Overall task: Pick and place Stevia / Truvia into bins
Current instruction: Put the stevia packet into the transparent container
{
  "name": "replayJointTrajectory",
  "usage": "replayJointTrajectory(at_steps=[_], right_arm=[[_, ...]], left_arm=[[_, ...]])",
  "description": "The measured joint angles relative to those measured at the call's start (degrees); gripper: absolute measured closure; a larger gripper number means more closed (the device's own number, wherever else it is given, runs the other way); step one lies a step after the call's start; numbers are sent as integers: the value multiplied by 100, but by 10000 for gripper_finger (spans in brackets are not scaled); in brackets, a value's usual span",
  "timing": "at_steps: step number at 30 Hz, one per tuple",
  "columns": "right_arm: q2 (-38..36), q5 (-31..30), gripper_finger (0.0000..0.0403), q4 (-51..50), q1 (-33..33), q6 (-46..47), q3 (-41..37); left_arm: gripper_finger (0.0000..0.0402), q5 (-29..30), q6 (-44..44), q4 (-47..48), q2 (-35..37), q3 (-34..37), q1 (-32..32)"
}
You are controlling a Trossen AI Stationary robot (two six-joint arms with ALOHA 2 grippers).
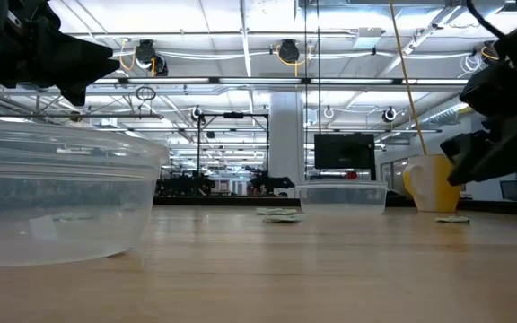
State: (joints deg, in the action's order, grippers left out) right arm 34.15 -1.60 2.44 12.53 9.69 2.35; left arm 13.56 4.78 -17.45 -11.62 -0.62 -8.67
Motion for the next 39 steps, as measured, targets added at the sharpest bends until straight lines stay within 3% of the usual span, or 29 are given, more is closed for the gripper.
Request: replayJointTrajectory(at_steps=[11,17,24,30,34,39], right_arm=[[711,-294,259,-171,33,-484,952],[1126,-319,259,-244,33,-47,968],[1346,-442,259,36,23,-178,967],[1344,-460,259,357,18,-290,968],[1347,-462,259,397,18,-378,970],[1347,-416,259,379,-69,-346,970]], left_arm=[[268,245,142,-62,0,0,0],[268,260,551,-83,0,0,0],[268,1454,595,-382,-5,0,2],[268,1463,261,-1161,-7,-5,0],[268,1512,-32,-888,-66,-398,0],[268,2094,-341,437,-614,-1540,0]])
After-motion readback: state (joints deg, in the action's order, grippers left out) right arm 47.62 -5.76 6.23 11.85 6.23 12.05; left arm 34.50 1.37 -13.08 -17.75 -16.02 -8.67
